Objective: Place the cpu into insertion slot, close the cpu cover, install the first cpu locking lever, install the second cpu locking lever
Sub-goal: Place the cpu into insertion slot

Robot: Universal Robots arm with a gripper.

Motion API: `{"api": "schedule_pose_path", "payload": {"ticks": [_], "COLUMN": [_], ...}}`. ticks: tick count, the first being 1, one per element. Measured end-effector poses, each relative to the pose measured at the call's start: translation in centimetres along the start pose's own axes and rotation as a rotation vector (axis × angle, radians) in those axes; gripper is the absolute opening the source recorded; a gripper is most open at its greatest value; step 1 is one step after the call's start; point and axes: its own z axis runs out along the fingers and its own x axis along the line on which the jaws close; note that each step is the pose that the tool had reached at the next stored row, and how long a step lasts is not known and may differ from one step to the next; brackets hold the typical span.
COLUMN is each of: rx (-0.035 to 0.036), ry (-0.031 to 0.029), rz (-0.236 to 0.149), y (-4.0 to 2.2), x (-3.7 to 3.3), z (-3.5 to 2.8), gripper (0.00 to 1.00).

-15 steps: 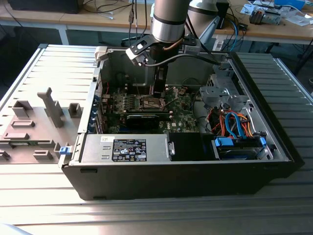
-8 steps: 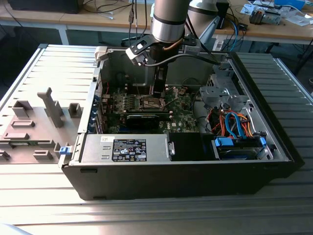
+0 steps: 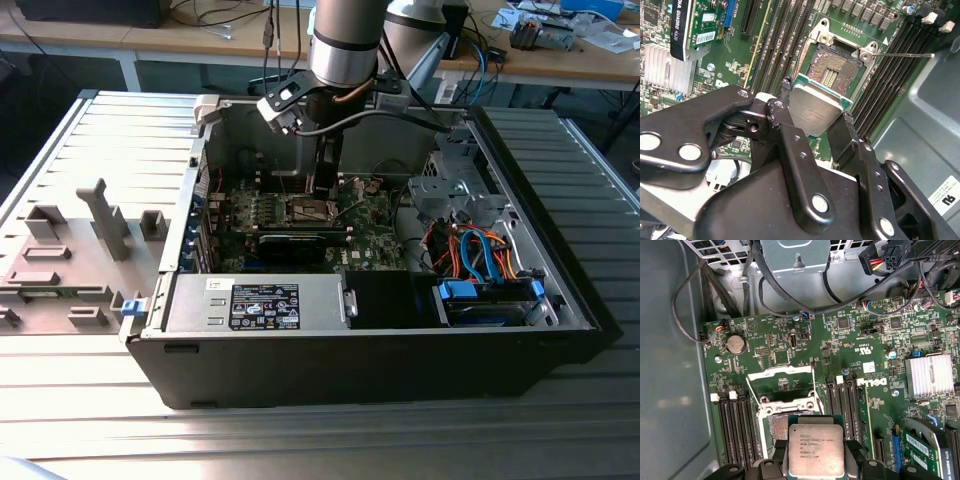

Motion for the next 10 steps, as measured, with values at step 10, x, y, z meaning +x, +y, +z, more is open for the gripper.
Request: {"api": "schedule_pose_path", "payload": {"ticks": [10], "rx": [-0.0015], "ry": [-0.0056], "rz": [-0.106], "y": [0.00], "x": [0.00], "z": [0.00], "gripper": [0.54]}}
